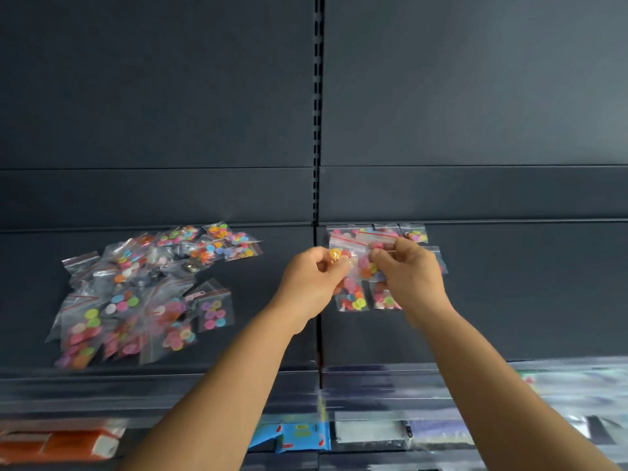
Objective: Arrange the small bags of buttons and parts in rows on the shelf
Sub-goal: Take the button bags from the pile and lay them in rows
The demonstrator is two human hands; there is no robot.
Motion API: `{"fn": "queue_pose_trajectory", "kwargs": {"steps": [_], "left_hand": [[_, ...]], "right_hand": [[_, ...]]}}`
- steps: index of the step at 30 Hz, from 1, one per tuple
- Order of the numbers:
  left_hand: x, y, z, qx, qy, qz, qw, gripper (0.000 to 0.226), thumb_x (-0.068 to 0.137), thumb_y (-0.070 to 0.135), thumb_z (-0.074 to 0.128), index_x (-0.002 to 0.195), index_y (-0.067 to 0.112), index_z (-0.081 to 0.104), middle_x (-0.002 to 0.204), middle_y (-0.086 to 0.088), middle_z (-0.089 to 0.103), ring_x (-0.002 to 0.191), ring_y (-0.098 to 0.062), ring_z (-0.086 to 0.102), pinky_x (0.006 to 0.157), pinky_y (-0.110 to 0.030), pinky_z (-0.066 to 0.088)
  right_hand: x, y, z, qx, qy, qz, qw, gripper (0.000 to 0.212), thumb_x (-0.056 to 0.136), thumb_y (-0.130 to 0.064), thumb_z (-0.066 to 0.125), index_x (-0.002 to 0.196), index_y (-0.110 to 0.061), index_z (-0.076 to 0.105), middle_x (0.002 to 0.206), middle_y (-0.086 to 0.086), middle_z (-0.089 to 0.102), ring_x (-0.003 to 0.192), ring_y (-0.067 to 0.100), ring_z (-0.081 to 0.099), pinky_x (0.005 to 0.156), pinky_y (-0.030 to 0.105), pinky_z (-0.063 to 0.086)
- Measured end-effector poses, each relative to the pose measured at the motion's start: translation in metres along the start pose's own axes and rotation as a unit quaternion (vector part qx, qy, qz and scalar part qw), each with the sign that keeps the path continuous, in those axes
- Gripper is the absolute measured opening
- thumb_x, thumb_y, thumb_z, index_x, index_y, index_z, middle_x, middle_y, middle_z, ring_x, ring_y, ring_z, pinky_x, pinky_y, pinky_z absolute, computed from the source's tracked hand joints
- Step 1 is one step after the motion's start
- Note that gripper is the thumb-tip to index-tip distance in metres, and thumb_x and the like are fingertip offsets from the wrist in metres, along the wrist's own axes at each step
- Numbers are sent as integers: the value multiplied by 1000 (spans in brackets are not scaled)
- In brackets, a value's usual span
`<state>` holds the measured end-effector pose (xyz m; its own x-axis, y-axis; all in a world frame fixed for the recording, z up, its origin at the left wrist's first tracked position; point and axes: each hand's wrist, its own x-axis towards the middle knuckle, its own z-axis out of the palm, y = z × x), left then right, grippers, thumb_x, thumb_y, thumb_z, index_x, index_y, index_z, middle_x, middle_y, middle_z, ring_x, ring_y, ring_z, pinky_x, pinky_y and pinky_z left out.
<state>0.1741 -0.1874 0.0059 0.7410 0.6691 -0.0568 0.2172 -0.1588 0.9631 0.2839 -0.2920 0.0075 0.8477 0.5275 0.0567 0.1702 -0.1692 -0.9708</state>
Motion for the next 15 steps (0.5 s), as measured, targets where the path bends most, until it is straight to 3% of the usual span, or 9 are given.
{"fn": "queue_pose_trajectory", "kwargs": {"steps": [3,7,9,11,15], "left_hand": [[1,8,40,5,17,-12,1000,13,83,33,68,83,20,67,75,5,70,68,-6,64,62,-22,51],[5,16,87,-19,29,-37,999,12,82,22,71,78,14,62,72,2,68,58,-4,61,57,-24,50],[7,16,106,14,51,-31,998,13,80,22,71,78,16,60,72,2,67,55,-4,59,55,-23,49],[8,15,120,75,75,-21,994,16,80,27,72,83,21,57,75,5,66,62,-5,60,56,-22,47],[9,9,142,184,90,-16,979,28,83,31,69,102,22,50,80,4,63,72,-10,60,60,-27,48]], "right_hand": [[11,11,-39,-10,1,10,1000,15,88,-15,58,76,-16,67,64,-5,70,63,15,58,63,34,50],[26,28,-87,-38,-8,16,999,17,87,-16,54,75,-15,66,68,4,68,60,17,49,56,30,40],[32,37,-105,-55,-12,20,998,14,86,-15,56,76,-19,65,73,4,70,61,19,54,56,31,43],[37,47,-119,-82,-21,20,996,5,86,-17,59,87,-19,64,74,-2,70,65,19,61,56,28,47],[41,66,-132,-155,-38,11,987,24,89,-22,59,111,-15,55,75,-9,65,62,4,57,45,14,36]]}}
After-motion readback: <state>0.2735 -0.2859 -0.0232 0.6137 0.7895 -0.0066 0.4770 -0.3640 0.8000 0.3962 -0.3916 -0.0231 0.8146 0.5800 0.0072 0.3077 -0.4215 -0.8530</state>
